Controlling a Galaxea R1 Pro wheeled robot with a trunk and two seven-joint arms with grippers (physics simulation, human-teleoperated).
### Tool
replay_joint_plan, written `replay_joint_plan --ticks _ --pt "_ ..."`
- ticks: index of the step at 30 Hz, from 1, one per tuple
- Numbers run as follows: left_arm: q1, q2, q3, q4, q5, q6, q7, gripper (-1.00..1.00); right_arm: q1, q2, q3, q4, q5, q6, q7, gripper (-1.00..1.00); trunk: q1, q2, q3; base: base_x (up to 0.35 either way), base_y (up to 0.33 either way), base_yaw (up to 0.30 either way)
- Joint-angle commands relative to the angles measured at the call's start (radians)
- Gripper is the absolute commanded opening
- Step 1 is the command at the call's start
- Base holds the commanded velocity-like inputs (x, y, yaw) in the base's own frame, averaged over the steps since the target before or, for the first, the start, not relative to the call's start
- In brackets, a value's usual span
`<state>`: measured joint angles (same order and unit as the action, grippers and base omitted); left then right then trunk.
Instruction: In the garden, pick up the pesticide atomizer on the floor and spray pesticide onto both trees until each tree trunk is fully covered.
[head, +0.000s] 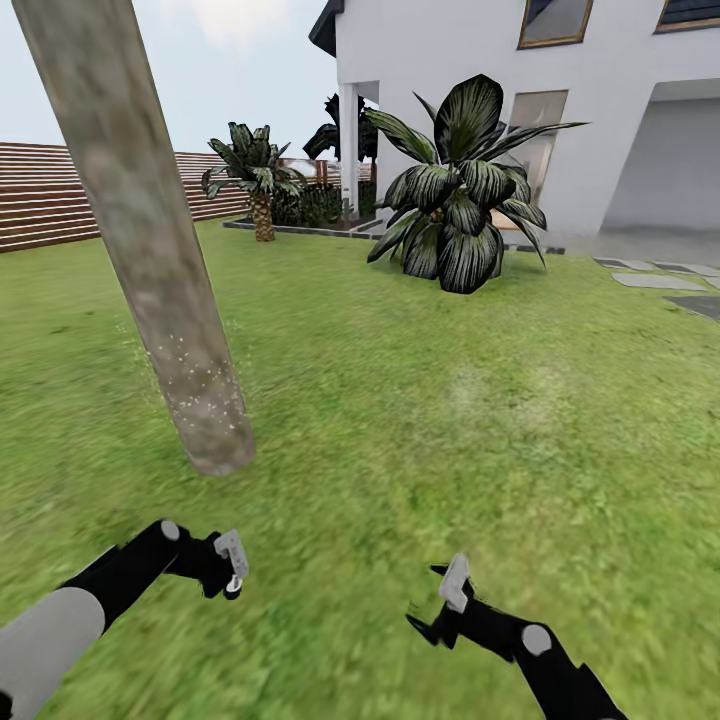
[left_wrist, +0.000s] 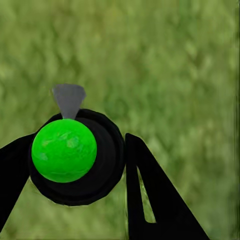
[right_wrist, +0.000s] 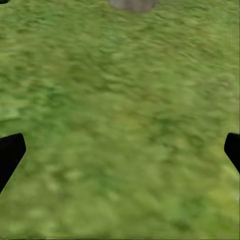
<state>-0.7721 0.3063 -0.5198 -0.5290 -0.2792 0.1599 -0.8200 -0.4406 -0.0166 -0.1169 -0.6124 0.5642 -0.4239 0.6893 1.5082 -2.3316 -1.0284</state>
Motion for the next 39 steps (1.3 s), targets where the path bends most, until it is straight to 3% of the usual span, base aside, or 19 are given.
replay_joint_plan --ticks 1,2,3,8,11,13,16,19,22,31,39 --pt "0.0 -0.005 -0.003 -0.002 0.0 0.009 -0.008 -1.0 -0.001 0.001 -0.005 -0.001 0.009 -0.005 0.03 1.0 0.0 0.0 -0.001 0.0 0.0 0.0" --pt "0.0 -0.014 -0.004 0.004 -0.001 0.009 -0.023 -1.0 -0.001 0.002 -0.005 -0.001 0.009 -0.005 0.063 1.0 0.0 0.0 -0.001 0.0 0.0 0.0" --pt "0.0 -0.022 -0.004 0.012 -0.002 0.009 -0.042 -1.0 -0.001 0.004 -0.005 -0.001 0.009 -0.004 0.083 -1.0 0.0 0.0 -0.001 0.0 0.0 0.0" --pt "0.002 -0.038 -0.019 0.025 -0.003 0.01 -0.088 -1.0 -0.002 0.025 0.001 -0.003 0.01 -0.004 0.105 -1.0 0.0 0.0 -0.001 0.0 0.0 0.0" --pt "0.002 -0.056 -0.101 0.027 -0.001 0.01 -0.09 -1.0 -0.003 0.042 0.061 -0.003 0.012 -0.004 0.107 -1.0 0.0 0.0 -0.001 0.0 0.0 0.0" --pt "0.002 -0.074 -0.122 0.027 -0.001 0.011 -0.09 -1.0 -0.003 0.051 0.111 -0.004 0.011 -0.004 0.107 -1.0 0.0 0.0 -0.001 0.0 0.0 0.0" --pt "0.002 -0.097 -0.129 0.027 -0.002 0.013 -0.091 -1.0 -0.003 0.072 0.137 -0.003 0.011 -0.004 0.107 -1.0 0.0 0.0 -0.001 0.0 0.0 0.0" --pt "0.002 -0.123 -0.134 0.027 -0.003 0.013 -0.091 -1.0 -0.004 0.08 0.141 -0.004 0.011 -0.004 0.107 -1.0 0.0 0.0 -0.001 0.0 0.0 0.0" --pt "0.002 -0.149 -0.174 0.027 -0.003 0.015 -0.09 -1.0 -0.004 0.091 0.141 -0.017 0.011 -0.004 0.107 -1.0 0.0 0.0 -0.001 0.0 0.0 0.0" --pt "0.002 -0.193 -0.224 0.026 -0.003 0.016 -0.089 -1.0 -0.004 0.127 0.144 -0.027 0.011 -0.004 0.107 -1.0 0.0 0.0 -0.001 0.0 0.0 0.0" --pt "0.002 -0.249 -0.23 0.026 -0.002 0.014 -0.088 -1.0 -0.004 0.129 0.145 -0.037 0.011 -0.004 0.107 -1.0 0.0 0.0 -0.001 0.0 0.0 0.0"
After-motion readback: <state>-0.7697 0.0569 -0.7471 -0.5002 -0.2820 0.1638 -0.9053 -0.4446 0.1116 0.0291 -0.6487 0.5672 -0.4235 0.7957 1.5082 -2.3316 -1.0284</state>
